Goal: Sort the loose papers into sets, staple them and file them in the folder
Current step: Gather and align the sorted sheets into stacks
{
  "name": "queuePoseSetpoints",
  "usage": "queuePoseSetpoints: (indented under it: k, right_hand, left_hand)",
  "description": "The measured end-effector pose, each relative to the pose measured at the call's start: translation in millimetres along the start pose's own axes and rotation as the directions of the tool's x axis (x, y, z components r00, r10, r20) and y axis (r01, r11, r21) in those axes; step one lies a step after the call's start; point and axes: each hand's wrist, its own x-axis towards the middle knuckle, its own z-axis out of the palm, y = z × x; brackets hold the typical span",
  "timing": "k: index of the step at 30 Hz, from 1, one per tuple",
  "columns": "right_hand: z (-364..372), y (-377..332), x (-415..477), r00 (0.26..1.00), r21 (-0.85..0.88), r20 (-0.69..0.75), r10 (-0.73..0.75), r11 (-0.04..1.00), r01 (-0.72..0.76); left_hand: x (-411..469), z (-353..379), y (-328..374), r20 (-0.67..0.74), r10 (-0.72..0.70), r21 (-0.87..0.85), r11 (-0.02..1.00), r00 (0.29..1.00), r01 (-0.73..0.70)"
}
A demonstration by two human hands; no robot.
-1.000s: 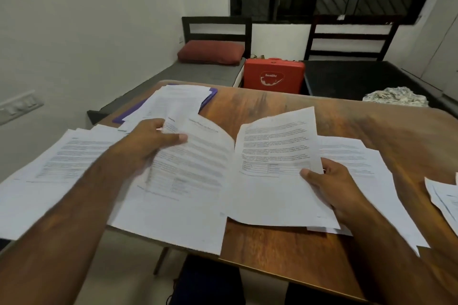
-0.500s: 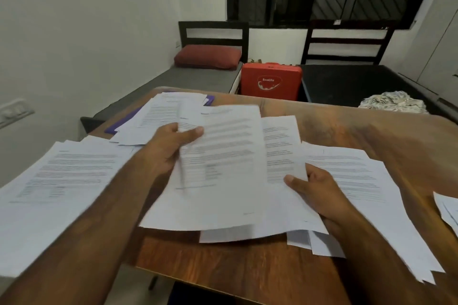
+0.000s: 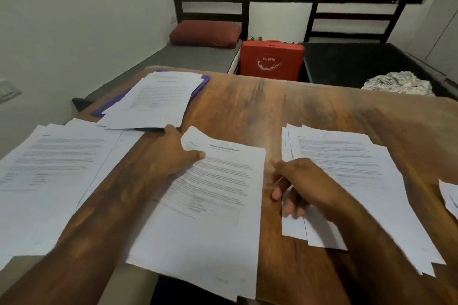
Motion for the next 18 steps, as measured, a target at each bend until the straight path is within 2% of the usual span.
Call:
queuePoseSetpoints:
  k: [4, 6, 8, 10, 14, 18]
  right_hand:
    - [-7.7, 3.7, 3.3, 0.995, -0.095, -0.092, -0.046, 0.995, 0.038]
    - [-5.9, 4.8, 5.2, 0.99, -0.094, -0.122, -0.071, 0.994, 0.059]
    - [-2.9, 5.3, 7.7, 0.986, -0.095, -0.145, -0.086, 0.993, 0.072]
    - [-1.1, 6.4, 9.6, 0.982, -0.099, -0.162, -0.094, 0.992, 0.079]
    - [-5.4, 9.4, 7.1, 0.972, -0.118, -0.201, -0.119, 0.988, 0.097]
    - [-26.1, 26.4, 7.2, 0.904, -0.225, -0.392, -0.17, 0.971, 0.085]
  left_hand:
    - [-3.2, 3.8, -11.4, 0.026, -0.022, 0.072, 0.997, 0.999, 0.02]
    - [-11.0, 3.4, -5.6, -0.018, 0.007, 0.192, 0.981, 1.0, -0.003]
    - [-21.1, -2.9, 11.7, -0.101, 0.06, 0.388, 0.922, 0.993, -0.016]
    - [-30.4, -7.7, 37.1, -0.139, 0.12, 0.442, 0.896, 0.983, -0.047]
    - [-46.9, 10.1, 93.4, -0.082, 0.264, 0.24, 0.941, 0.961, -0.238]
    - [-54.4, 47.5, 149.1, -0.064, 0.424, 0.06, 0.905, 0.903, -0.421]
